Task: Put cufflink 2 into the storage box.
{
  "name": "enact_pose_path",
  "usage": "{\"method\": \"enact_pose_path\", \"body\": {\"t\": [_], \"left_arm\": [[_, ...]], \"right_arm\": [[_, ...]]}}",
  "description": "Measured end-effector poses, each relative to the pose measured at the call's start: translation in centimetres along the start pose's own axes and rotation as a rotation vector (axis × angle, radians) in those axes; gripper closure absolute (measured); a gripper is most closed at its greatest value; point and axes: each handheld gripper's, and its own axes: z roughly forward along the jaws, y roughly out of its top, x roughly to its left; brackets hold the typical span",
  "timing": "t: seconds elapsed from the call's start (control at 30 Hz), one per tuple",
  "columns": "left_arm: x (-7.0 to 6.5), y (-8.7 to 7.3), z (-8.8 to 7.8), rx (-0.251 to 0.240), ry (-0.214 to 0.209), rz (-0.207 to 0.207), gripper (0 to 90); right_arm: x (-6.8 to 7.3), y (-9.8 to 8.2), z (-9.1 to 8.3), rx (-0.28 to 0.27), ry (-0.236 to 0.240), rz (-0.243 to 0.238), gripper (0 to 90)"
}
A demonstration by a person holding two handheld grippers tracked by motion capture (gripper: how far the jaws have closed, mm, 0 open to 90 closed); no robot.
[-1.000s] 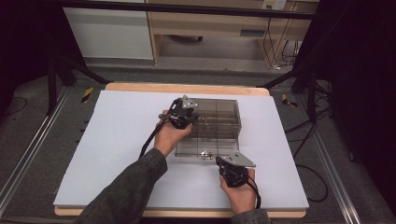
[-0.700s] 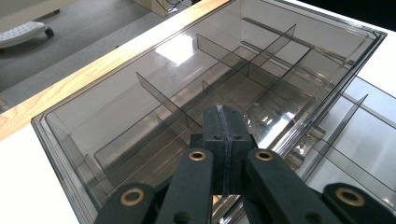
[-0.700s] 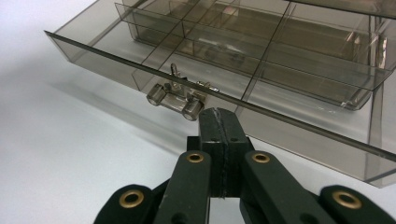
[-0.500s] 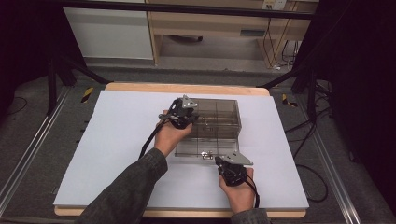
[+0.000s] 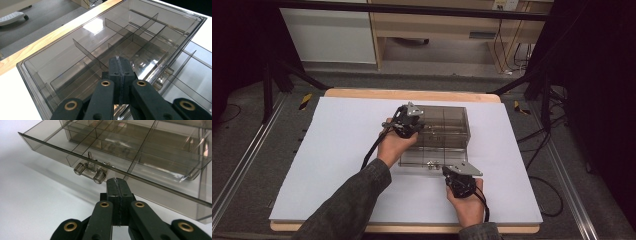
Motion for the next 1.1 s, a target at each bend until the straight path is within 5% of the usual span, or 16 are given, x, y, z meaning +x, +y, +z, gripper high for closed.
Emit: {"method": "enact_pose_path", "body": {"t": [1.1], "left_arm": [[0.0,0.0,0.0,-0.002,-0.002,-0.001,90.0]], "right_arm": [[-1.4,1.2,1.4,-0.021,-0.032,0.002,90.0]]}}
